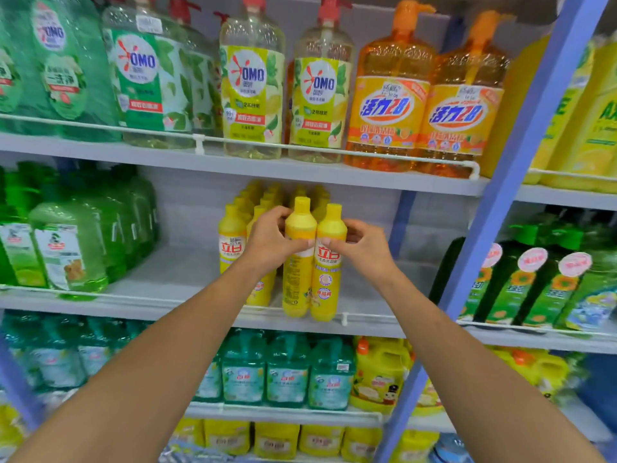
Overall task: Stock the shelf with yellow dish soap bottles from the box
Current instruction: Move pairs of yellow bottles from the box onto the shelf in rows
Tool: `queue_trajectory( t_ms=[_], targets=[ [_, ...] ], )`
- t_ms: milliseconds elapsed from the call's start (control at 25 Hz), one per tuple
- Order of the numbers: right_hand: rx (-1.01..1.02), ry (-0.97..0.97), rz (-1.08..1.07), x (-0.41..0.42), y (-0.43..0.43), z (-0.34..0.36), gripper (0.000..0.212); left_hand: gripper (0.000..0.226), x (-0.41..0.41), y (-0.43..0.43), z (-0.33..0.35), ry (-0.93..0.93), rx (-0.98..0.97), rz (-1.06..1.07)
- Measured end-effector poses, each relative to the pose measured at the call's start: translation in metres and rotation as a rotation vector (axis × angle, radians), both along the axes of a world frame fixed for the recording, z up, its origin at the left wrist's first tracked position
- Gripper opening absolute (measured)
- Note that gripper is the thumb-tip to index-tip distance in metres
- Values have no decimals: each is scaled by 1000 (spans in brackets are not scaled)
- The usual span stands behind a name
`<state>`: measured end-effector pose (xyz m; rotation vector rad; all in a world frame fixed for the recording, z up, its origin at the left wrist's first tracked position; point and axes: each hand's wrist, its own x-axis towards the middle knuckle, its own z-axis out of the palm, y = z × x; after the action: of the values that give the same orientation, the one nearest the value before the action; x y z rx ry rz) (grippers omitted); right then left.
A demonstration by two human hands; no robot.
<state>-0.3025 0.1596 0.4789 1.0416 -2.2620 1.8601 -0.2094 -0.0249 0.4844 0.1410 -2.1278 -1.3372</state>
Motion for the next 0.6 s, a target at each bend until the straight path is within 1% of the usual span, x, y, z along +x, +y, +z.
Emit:
queue_trajectory(
  t_ms=[80, 280, 480, 600],
  targets=[
    [17, 10, -12, -19, -7, -3, 45, 57, -17, -1, -4, -23, -4, 32],
    [10, -20, -23, -53, -22, -23, 40, 63, -51, -13, -22, -66, -45, 49],
    [22, -39, -56, -61, -27, -48, 56, 61, -62, -15, -48, -86, -66, 70],
    [55, -31, -56, -62, -26, -48, 61, 70, -58, -13, -58, -55, -54, 108]
  ],
)
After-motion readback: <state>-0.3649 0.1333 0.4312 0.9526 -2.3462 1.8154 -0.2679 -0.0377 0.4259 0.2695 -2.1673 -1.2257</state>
